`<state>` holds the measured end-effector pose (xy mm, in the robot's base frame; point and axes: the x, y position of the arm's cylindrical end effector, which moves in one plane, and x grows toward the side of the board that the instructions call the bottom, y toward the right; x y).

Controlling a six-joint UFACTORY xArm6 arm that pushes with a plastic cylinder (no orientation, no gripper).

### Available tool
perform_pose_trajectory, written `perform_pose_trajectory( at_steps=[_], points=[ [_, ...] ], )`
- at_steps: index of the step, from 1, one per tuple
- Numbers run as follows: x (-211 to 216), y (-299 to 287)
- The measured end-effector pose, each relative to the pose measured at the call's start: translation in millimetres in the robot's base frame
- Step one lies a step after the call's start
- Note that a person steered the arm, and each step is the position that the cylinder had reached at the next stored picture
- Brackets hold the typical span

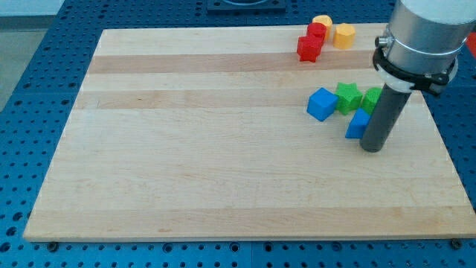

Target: Move your arm to the top right corner

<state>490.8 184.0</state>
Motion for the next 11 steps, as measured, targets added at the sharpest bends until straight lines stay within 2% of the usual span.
perform_pose_trajectory(
  at_steps=[1,2,3,5,7,10,11],
  points=[
    [35.3,1.3],
    [85.9,53.8],
    [69.6,153.5],
    [26.9,161.3],
    [20.1,157.3],
    [-243.0,153.6],
    [-298.1,129.4]
  ],
)
